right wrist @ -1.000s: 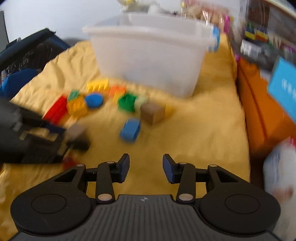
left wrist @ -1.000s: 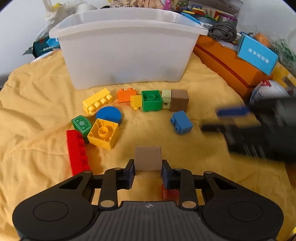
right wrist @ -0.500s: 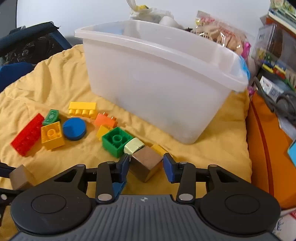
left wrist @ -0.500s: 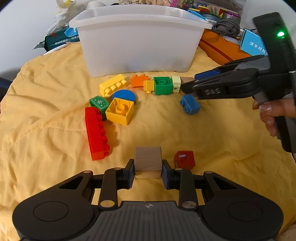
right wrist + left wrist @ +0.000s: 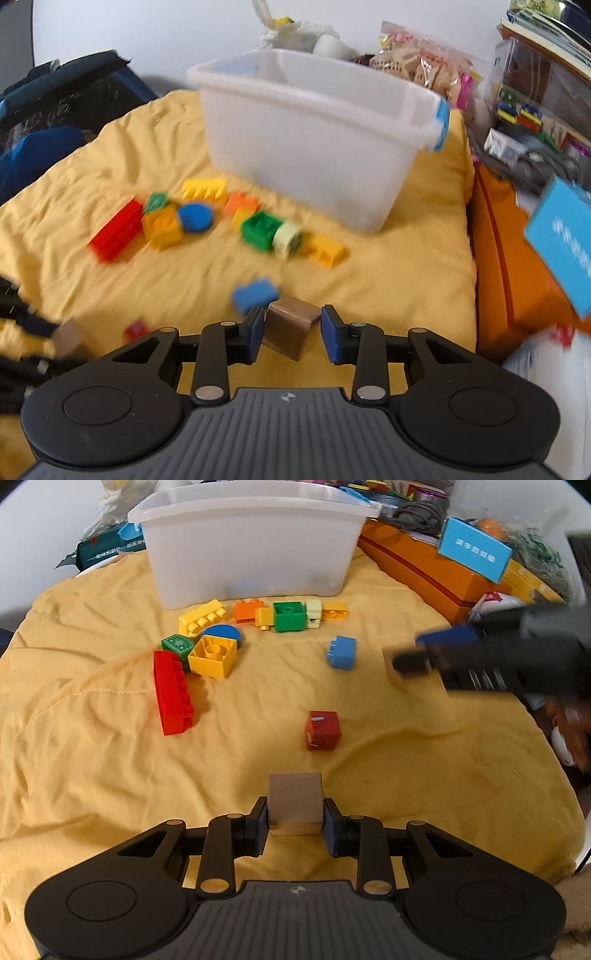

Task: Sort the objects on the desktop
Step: 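Grasp a brown wooden block with left tool while right tool grasps another, then lift both brown blocks and carry them over the white bin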

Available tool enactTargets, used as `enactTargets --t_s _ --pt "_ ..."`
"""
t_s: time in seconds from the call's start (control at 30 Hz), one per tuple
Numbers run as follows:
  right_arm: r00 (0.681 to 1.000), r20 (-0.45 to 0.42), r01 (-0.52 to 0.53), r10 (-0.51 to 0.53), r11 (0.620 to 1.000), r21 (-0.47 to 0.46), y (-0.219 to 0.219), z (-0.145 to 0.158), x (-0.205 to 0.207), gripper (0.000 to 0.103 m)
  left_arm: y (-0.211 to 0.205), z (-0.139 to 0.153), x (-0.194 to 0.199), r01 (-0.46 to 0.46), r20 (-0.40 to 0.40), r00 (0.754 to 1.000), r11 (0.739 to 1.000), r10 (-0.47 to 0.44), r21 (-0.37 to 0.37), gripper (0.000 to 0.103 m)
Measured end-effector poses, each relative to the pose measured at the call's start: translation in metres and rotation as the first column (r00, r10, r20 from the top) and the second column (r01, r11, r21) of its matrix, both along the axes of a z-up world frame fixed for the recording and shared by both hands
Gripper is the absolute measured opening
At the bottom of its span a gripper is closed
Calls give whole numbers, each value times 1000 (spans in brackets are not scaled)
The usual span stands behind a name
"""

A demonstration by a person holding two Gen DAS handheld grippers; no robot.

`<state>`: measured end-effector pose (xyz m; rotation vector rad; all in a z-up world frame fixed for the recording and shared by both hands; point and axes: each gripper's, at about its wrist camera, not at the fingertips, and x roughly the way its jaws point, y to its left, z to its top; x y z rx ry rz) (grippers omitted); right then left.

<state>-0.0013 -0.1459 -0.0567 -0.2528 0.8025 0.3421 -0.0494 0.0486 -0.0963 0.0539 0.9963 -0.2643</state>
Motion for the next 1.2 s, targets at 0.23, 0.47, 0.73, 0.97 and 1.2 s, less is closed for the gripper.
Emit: enactTargets --t_s 0.23,0.47,0.73,0.97,1.2 --pt "999 -50 -10 10 1000 -14 4 -14 -42 38 -7 -3 -8 29 -3 1000 999 -29 14 34" --pt "999 -22 28 -28 1000 4 3 -9 -43 51 -12 -1 -11 37 12 999 998 -37 56 41" --pt "995 -80 59 -57 998 29 5 -20 -32 48 -4 1 -12 -6 22 1000 1000 6 -24 38" --pt "993 -106 47 -47 999 2 10 -26 -32 47 -3 -3 -9 -16 13 1000 999 17 -35 33" --pt "997 -77 -13 11 1000 -20 14 -24 -37 35 -4 8 -13 -7 86 996 1000 7 2 33"
